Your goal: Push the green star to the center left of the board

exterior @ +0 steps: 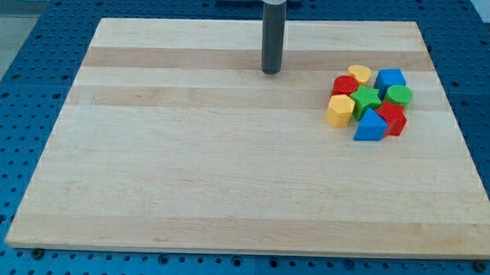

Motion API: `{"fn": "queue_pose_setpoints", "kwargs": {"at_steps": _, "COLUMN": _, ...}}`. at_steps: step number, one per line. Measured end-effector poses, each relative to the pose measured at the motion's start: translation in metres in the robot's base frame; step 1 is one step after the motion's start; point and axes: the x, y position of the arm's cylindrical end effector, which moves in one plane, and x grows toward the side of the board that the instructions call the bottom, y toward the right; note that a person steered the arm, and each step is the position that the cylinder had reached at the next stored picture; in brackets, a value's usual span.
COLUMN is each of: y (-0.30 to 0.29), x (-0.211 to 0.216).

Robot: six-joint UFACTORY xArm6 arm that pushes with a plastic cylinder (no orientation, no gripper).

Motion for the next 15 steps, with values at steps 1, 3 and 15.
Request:
{"fn": "queue_pose_setpoints", "kwargs": {"at_steps": 1, "y": 0.01, "x": -0.036}}
{"fn": "queue_pose_setpoints", "kwargs": {"at_steps": 3, "y": 0.197, "x": -0.078}}
{"fn": "queue_pose_setpoints", "kwargs": {"at_steps": 15, "y": -0.032, "x": 0.069}}
